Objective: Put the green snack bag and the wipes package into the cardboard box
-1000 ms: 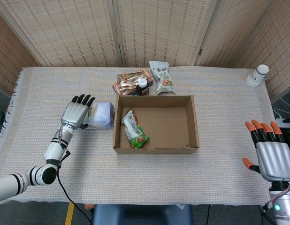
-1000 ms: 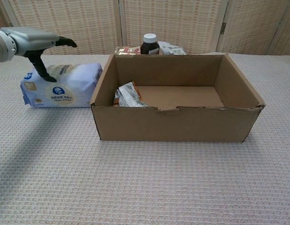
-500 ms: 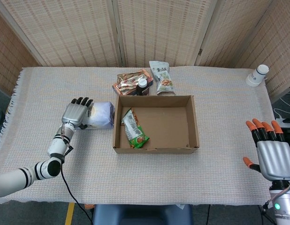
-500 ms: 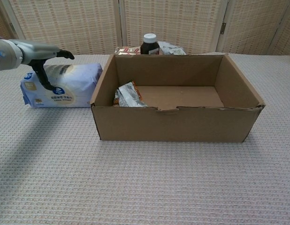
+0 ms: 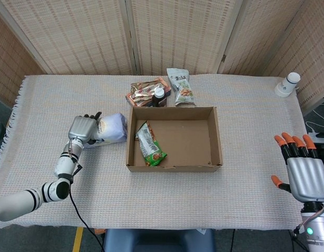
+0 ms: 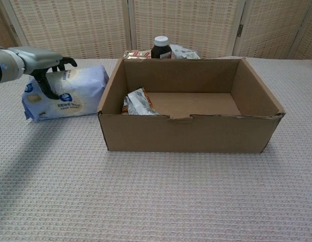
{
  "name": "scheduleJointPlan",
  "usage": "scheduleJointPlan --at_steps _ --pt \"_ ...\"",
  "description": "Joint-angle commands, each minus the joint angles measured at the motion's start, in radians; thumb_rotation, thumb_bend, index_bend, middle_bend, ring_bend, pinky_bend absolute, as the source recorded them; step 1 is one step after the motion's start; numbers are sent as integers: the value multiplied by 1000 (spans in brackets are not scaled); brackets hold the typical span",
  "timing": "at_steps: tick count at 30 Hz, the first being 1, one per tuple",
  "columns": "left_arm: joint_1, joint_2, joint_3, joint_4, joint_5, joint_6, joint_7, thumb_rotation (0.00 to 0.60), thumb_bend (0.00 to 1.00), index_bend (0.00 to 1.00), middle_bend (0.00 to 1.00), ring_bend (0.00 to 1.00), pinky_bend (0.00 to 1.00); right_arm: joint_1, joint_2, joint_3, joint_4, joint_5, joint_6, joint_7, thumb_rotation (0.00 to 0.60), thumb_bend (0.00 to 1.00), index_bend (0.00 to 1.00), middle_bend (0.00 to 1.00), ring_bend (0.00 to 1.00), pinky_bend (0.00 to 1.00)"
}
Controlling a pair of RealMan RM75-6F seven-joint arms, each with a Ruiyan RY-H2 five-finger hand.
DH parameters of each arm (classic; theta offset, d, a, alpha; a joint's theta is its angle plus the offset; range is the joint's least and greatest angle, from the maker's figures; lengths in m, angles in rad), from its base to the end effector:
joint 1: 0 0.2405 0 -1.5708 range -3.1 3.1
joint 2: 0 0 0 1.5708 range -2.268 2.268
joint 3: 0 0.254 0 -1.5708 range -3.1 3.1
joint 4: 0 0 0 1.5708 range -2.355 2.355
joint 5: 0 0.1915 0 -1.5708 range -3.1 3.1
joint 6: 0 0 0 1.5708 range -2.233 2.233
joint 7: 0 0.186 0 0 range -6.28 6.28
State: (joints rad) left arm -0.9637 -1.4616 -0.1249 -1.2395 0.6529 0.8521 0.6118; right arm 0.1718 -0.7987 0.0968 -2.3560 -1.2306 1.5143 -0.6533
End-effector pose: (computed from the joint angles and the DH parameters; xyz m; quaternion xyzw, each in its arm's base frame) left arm -0.1810 0.4655 0.0442 -0.7302 -0.3274 -0.2174 0.5589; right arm -0.1926 -0.2286 0.2277 0.6102 -0.3536 0.2927 0.6457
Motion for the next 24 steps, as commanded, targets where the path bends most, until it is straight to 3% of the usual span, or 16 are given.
scheduleJointPlan --at_steps 1,7,12,24 --pt "6 -10 5 10 16 -2 -5 600 282 338 541 475 637 -1 0 -1 0 -5 2 2 600 141 135 77 0 15" --pt "19 -3 7 9 79 36 -11 600 338 554 715 625 749 -1 2 0 0 -5 3 7 600 142 139 77 0 15" --pt "15 53 -5 -47 128 69 7 600 371 669 825 718 812 1 4 0 0 -1 1 9 600 141 139 77 0 15" --pt "-50 239 -45 -248 156 129 190 600 428 762 912 795 862 -8 9 -6 0 -33 8 25 600 141 139 77 0 15"
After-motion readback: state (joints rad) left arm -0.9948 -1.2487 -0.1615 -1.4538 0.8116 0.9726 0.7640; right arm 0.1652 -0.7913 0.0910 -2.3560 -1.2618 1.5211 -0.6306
